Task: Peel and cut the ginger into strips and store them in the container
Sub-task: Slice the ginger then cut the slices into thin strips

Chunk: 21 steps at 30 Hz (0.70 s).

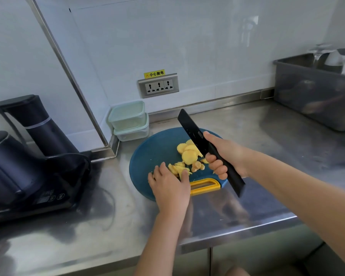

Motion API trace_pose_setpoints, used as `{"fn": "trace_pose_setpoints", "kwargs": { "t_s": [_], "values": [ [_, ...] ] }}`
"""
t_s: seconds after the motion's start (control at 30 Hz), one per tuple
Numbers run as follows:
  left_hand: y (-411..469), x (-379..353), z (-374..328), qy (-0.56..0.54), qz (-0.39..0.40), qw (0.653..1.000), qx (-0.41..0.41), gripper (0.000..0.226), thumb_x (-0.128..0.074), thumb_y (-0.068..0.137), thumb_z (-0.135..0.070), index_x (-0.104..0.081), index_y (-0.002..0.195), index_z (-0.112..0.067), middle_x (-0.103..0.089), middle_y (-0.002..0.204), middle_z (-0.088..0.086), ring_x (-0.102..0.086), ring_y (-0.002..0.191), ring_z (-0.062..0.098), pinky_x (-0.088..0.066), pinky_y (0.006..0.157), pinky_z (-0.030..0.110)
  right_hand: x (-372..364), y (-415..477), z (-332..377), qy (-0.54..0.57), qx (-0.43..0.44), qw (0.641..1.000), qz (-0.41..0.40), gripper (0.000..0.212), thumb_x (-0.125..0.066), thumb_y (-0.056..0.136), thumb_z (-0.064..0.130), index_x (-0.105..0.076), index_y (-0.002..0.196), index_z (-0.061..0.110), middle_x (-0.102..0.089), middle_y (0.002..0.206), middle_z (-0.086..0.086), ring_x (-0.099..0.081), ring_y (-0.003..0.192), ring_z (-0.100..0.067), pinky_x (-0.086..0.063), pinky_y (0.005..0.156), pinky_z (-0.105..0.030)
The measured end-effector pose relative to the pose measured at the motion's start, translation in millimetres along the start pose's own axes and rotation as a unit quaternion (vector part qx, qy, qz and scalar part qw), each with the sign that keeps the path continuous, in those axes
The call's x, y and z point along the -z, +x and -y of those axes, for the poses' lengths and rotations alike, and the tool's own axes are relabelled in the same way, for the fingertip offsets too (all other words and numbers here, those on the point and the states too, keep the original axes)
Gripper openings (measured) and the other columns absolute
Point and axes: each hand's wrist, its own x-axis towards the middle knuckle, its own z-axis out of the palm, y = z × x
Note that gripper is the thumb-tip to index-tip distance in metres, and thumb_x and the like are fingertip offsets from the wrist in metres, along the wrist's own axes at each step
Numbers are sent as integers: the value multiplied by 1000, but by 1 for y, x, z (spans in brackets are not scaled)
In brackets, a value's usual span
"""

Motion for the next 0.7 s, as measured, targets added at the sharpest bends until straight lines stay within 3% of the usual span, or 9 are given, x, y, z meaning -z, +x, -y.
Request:
{"fn": "trace_pose_setpoints", "kwargs": {
  "t_s": [0.1, 0.4, 0.57, 0.7],
  "values": [
    [4, -11, -11, 47, 4, 999, 14, 71, -43, 93, -52, -24, 146, -8, -25, 154, 13, -14, 143, 31, -7, 117, 41, 5, -3, -2, -7, 5, 1000, -1, 65, -37, 90, 72, -37, 55, 17, -31, 47, 2, -27, 34, -12, -28, 31, -19],
    [14, -19, -27, 35, -15, 997, 62, 74, -48, 93, -46, -18, 148, -6, -14, 156, 17, -6, 144, 36, -8, 117, 44, 9, -6, -4, -28, 14, 999, 13, 66, -36, 90, 72, -37, 55, 17, -33, 47, 2, -29, 35, -12, -30, 33, -20],
    [21, -18, -15, 10, -20, 1000, 11, 53, -52, 93, -31, -39, 140, -9, -37, 147, 11, -24, 140, 28, -21, 117, 39, 11, -7, -4, -39, 17, 999, 19, 65, -38, 89, 73, -38, 56, 17, -33, 48, 2, -28, 36, -12, -30, 33, -20],
    [24, -5, -1, -25, -24, 999, -25, 42, -57, 92, -25, -50, 133, -14, -50, 137, 4, -35, 132, 20, -34, 106, 31, 19, -9, -4, -37, 23, 999, 15, 64, -38, 89, 73, -37, 56, 17, -32, 48, 2, -28, 36, -11, -30, 33, -20]
  ]
}}
